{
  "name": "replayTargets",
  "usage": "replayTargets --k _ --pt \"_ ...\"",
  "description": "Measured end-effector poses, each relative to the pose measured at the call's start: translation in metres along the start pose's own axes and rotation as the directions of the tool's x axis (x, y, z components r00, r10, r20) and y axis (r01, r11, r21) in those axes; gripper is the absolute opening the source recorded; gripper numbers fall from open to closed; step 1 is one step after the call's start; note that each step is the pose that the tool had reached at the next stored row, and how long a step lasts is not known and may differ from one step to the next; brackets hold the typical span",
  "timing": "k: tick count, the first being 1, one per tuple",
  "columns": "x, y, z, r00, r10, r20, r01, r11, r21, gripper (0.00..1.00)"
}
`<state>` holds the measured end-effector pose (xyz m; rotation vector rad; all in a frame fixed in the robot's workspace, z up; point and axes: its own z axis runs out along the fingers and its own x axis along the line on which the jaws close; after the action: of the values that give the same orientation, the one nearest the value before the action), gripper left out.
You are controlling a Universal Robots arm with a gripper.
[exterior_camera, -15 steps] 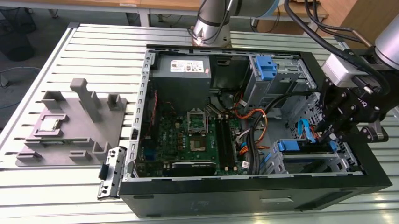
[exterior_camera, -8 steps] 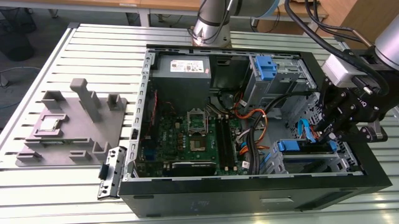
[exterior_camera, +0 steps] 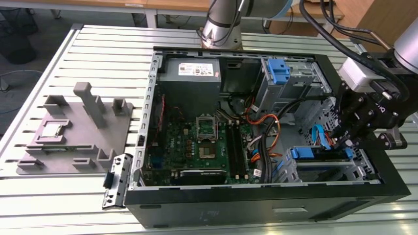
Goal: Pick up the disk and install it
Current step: 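Insert the second disk wire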
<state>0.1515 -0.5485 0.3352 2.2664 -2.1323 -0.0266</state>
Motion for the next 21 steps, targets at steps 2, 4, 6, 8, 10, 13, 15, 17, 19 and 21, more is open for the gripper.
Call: replayTargets --k 2,4,6,8,10,13,15,17,19,21 --pt "0.0000 -0.0001 0.0004 1.0000 0.000 0.0000 0.000 1.0000 0.0000 0.29" --pt "0.0000 -0.0001 0.0008 1.0000 0.000 -0.0001 0.000 1.0000 0.0000 0.29" --pt "0.0000 -0.0001 0.0009 1.0000 0.000 -0.0002 0.000 1.0000 0.0000 0.29" --pt "0.0000 -0.0001 0.0009 1.0000 0.000 -0.0001 0.000 1.0000 0.0000 0.29" --pt "-0.0001 -0.0001 0.0019 1.0000 0.000 0.0003 0.000 1.0000 0.0000 0.29" --pt "0.0000 -0.0001 0.0021 1.0000 0.000 -0.0003 0.000 1.0000 0.0000 0.29" --pt "0.0000 -0.0001 0.0022 1.0000 0.000 -0.0001 0.000 1.0000 0.0000 0.29" --pt "0.0000 -0.0001 0.0030 1.0000 0.000 -0.0001 0.000 1.0000 0.0000 0.29" --pt "0.0000 -0.0001 0.0033 1.0000 0.000 -0.0006 0.000 1.0000 -0.0001 0.29" --pt "0.0000 -0.0002 0.0034 1.0000 0.000 -0.0005 0.000 1.0000 -0.0001 0.29"
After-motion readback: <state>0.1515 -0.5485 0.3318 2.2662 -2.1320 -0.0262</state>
